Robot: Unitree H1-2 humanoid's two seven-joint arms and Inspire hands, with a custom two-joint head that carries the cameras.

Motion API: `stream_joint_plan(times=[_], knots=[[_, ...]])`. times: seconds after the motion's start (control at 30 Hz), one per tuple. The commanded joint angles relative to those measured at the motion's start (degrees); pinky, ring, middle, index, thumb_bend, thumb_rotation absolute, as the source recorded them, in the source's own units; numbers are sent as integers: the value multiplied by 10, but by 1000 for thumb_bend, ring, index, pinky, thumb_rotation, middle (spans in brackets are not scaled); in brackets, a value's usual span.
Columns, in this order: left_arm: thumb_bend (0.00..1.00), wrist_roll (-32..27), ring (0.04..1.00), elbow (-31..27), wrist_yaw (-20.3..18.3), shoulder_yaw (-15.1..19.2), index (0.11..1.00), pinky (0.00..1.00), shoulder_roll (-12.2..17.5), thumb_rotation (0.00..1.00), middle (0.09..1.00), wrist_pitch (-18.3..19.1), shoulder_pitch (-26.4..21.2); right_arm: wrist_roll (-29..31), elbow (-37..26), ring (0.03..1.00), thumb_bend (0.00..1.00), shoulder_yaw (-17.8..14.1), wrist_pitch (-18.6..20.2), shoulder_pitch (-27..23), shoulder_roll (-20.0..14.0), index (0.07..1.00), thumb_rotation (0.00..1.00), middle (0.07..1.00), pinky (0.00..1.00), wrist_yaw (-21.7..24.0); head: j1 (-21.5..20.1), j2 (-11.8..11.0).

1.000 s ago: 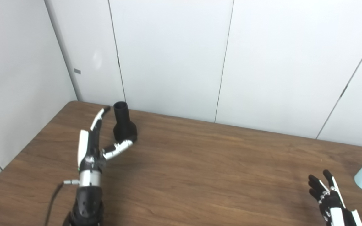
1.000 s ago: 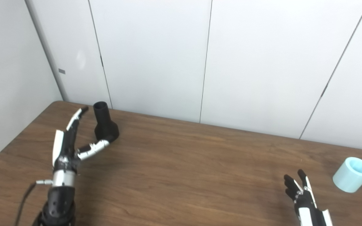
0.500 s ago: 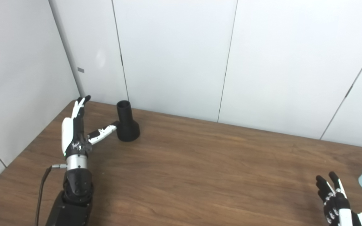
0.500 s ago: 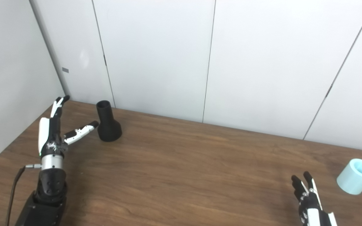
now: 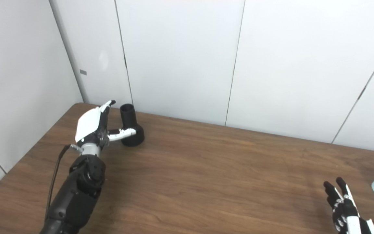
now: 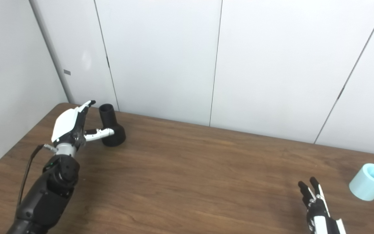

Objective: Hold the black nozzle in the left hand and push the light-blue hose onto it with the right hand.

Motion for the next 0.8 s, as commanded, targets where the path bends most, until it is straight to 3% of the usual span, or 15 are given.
stream_joint_plan(times=[0.0,0.23,0.43,0.77], knots=[[1000,19,978,11,2,-7,911,1000,15,563,926,10,-28,11,44,958,464,5,-6,40,8,1000,1000,922,973,6,1,-1],[1000,27,972,70,6,-28,909,1000,14,579,921,26,-49,-4,31,930,460,11,1,46,11,1000,1000,893,950,1,0,0],[1000,31,986,89,-16,-51,918,1000,17,597,937,49,-68,-3,26,927,457,11,7,47,12,1000,996,896,956,3,-2,3],[1000,31,964,141,-12,-88,882,1000,14,589,909,27,-101,-5,24,911,427,11,9,45,13,1000,998,872,972,3,-5,8]])
